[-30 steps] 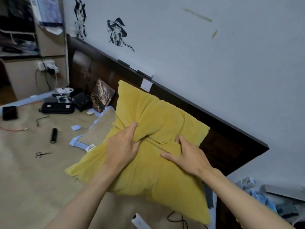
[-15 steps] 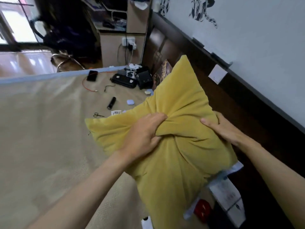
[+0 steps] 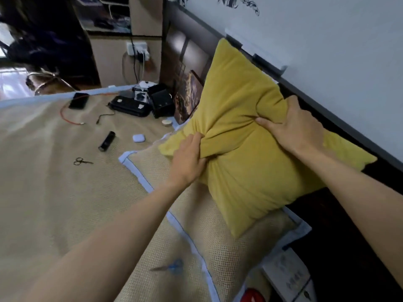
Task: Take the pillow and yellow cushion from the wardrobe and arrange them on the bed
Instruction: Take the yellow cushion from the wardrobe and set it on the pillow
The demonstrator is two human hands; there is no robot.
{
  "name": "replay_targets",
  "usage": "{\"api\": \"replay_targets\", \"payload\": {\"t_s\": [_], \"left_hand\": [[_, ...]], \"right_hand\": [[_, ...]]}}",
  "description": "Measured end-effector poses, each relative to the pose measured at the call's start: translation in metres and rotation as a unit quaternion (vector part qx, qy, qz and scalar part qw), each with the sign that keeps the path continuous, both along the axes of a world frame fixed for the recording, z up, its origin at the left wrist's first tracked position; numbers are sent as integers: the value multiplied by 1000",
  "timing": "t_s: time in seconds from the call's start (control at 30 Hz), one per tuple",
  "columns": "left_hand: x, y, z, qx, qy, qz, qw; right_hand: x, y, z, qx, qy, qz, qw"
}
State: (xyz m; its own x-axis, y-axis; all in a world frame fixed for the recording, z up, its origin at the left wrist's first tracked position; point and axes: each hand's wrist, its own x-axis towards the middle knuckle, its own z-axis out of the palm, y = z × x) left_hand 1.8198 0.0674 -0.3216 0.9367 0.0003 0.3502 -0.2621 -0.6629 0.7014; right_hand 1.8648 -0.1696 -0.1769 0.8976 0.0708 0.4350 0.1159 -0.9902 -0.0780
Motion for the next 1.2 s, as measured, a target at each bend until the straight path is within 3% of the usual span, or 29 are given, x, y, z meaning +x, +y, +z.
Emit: {"api": "replay_targets", "payload": {"t_s": [0.13, 0.27, 0.37, 0.5, 0.67, 0.73, 0.83, 0.97, 1.07, 1.13, 1.2], "left_hand": [[50, -20, -17, -66, 44, 21, 997], [77, -15, -65, 28, 156, 1, 987], [77, -17, -105, 13, 264, -70, 962], [66, -21, -123, -7, 233, -71, 970], [86, -59, -84, 17, 75, -67, 995], [96, -83, -75, 9, 119, -79, 990], [100, -115, -84, -16, 254, -84, 963], [78, -139, -110, 64, 303, -89, 947], [65, -132, -122, 69, 246, -85, 963], [58, -124, -126, 80, 103, -111, 985], [51, -121, -134, 177, 17, -180, 968]], "right_hand": [[35, -7, -16, -42, -41, 2, 998], [55, -3, -66, -83, -39, -71, 993], [62, -7, -89, -104, -30, -119, 987], [81, -20, -71, -77, 46, -94, 992], [102, -36, -44, -83, -34, -78, 993], [103, -43, -51, -74, 16, -107, 991], [93, -53, -79, -52, 97, -123, 986], [67, -44, -110, -140, 51, -67, 987], [47, -32, -143, -246, 56, 43, 967], [47, -40, -159, -317, 112, 3, 942], [64, -55, -158, -368, 145, -78, 915]]}}
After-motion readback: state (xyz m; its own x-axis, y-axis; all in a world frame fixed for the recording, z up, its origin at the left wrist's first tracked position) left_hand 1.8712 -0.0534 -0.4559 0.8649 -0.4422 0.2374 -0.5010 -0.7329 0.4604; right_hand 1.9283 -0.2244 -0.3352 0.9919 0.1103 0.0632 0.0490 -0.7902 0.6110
